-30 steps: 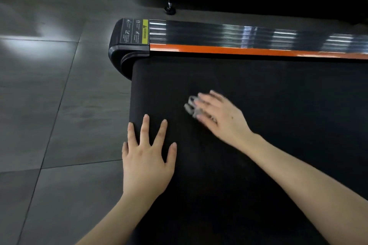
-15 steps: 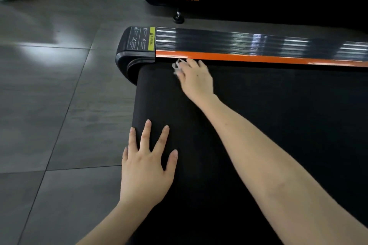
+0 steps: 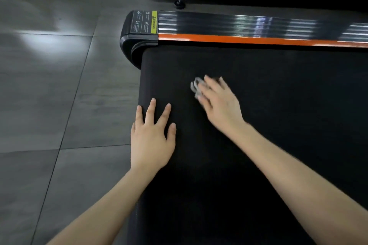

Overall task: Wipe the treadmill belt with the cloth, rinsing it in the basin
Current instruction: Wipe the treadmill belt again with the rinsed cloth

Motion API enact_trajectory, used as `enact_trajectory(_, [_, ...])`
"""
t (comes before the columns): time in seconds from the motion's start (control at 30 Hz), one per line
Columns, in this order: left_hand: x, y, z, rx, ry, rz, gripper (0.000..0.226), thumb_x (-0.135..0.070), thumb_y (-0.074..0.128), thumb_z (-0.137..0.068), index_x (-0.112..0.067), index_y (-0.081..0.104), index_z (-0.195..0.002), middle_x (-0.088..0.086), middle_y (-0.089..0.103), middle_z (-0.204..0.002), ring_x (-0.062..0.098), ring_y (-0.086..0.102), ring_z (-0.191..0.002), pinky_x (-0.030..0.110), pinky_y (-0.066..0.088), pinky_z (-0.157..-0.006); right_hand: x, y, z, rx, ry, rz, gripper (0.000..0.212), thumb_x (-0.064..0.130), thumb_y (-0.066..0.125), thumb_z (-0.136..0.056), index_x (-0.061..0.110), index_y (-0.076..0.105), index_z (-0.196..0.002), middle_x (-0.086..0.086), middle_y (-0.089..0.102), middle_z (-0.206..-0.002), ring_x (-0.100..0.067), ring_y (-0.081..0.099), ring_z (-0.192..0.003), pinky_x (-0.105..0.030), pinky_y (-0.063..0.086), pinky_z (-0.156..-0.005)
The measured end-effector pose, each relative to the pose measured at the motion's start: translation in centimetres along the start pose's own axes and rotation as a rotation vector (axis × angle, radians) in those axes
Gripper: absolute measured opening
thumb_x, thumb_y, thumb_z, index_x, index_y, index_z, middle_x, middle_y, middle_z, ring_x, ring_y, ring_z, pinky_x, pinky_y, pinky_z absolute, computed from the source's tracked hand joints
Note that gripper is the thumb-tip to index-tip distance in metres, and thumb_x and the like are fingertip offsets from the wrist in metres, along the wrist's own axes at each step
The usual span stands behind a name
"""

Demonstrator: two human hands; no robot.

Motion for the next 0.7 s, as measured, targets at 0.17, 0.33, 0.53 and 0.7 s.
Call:
enact_trajectory(0.17, [1.1,-0.8,0.1,-0.120,-0.232,0.352,0.060,-0.026,0.046,-0.097,-0.013,0.021,-0.150,0.005,0.023,-0.156,0.023,0.020,-0.143,0.036,0.021,-0.116,5.2,-4.5,15.9,0.130,-0.233,-0.046,0.040,0.034,0.038,-0.099,0.013,0.059,-0.126,-0.004,0.048,-0.141,-0.038,0.039,-0.132,-0.050,0.045,-0.099])
enact_trajectory(0.33, [1.3,-0.8,-0.2,-0.050,-0.362,0.406,0.061,-0.035,0.042,-0.098,-0.017,0.017,-0.151,0.004,0.024,-0.154,0.026,0.032,-0.137,0.042,0.034,-0.106,3.2,-1.9,10.4,0.151,-0.338,-0.002,0.041,0.037,0.037,-0.100,0.015,0.055,-0.130,-0.007,0.052,-0.138,-0.037,0.043,-0.130,-0.053,0.039,-0.103])
enact_trajectory(0.53, [2.1,-1.3,-0.1,-0.036,-0.396,0.685,0.060,-0.032,0.051,-0.095,-0.023,0.026,-0.149,-0.002,0.029,-0.152,0.018,0.032,-0.137,0.034,0.029,-0.111,5.0,0.4,1.0,-0.036,0.115,0.012,0.035,0.030,0.048,-0.095,0.014,0.061,-0.124,-0.006,0.053,-0.137,-0.044,0.040,-0.128,-0.050,0.042,-0.101])
enact_trajectory(0.7, [4.2,-0.7,4.5,0.140,-0.448,0.904,0.055,-0.043,0.042,-0.098,-0.037,0.022,-0.148,-0.007,0.032,-0.152,0.013,0.035,-0.136,0.035,0.026,-0.114,9.9,-3.1,15.2,0.151,-0.253,-0.091,0.037,0.033,0.046,-0.095,0.016,0.060,-0.125,-0.003,0.050,-0.140,-0.036,0.039,-0.132,-0.049,0.038,-0.105])
Point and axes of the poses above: each hand's wrist, its own z-axis away from the middle knuckle, its own y-axis out of the palm, x = y × z, the point moved 3 cm from there along -z, towards the middle knuckle
